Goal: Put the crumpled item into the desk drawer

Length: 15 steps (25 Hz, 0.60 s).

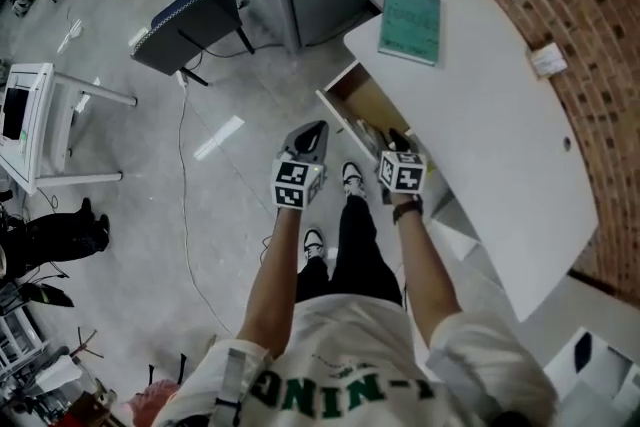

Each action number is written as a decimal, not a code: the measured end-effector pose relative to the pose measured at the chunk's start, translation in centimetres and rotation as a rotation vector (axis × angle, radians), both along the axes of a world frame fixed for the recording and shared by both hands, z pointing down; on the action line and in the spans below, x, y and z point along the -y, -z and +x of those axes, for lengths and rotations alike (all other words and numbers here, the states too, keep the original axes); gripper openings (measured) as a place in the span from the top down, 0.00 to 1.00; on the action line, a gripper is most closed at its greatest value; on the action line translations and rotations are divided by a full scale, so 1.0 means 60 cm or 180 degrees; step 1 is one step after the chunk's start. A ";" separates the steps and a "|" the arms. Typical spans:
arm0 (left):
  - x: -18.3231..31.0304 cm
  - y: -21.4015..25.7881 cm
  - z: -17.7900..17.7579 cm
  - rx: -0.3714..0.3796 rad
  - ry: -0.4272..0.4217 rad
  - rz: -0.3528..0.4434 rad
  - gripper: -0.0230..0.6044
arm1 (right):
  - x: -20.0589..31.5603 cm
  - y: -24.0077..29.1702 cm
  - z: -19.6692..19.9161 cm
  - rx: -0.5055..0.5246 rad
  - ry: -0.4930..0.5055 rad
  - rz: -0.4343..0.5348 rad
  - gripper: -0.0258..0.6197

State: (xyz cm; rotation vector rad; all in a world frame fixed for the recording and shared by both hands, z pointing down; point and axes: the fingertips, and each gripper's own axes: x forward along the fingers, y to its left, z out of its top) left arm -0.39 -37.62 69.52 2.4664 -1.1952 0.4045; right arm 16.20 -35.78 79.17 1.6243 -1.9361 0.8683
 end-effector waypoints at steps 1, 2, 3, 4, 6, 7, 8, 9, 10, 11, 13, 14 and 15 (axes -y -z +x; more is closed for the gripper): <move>-0.006 0.015 -0.007 0.0008 0.0020 0.0014 0.97 | -0.005 0.021 -0.004 0.0044 -0.0031 0.0054 0.78; -0.011 0.030 -0.013 0.0020 0.0042 0.0032 0.97 | -0.008 0.042 -0.009 0.0091 -0.0066 0.0112 0.78; -0.015 0.045 -0.021 0.0031 0.0064 0.0062 0.97 | -0.011 0.065 -0.013 0.0120 -0.0105 0.0170 0.78; -0.020 0.060 -0.028 0.0036 0.0087 0.0098 0.97 | -0.015 0.089 -0.016 0.0132 -0.0141 0.0231 0.78; -0.032 0.091 -0.043 0.0035 0.0137 0.0155 0.97 | -0.026 0.137 -0.026 0.0126 -0.0182 0.0363 0.78; -0.040 0.105 -0.051 0.0042 0.0163 0.0169 0.97 | -0.032 0.161 -0.034 0.0121 -0.0180 0.0433 0.78; -0.048 0.119 -0.059 0.0052 0.0183 0.0178 0.97 | -0.038 0.183 -0.044 0.0117 -0.0165 0.0509 0.78; -0.056 0.134 -0.067 0.0057 0.0197 0.0189 0.97 | -0.045 0.204 -0.056 0.0104 -0.0148 0.0588 0.78; -0.065 0.150 -0.075 0.0047 0.0210 0.0207 0.97 | -0.052 0.225 -0.067 0.0080 -0.0134 0.0667 0.78; -0.074 0.168 -0.083 0.0025 0.0227 0.0236 0.97 | -0.059 0.245 -0.078 0.0058 -0.0121 0.0743 0.78; -0.088 0.204 -0.098 -0.0007 0.0274 0.0310 0.97 | -0.070 0.286 -0.099 0.0063 -0.0095 0.0890 0.78; -0.093 0.220 -0.105 0.0002 0.0296 0.0352 0.97 | -0.073 0.306 -0.108 0.0092 -0.0085 0.0961 0.78; -0.097 0.234 -0.111 0.0026 0.0312 0.0395 0.97 | -0.075 0.325 -0.116 0.0127 -0.0077 0.1029 0.78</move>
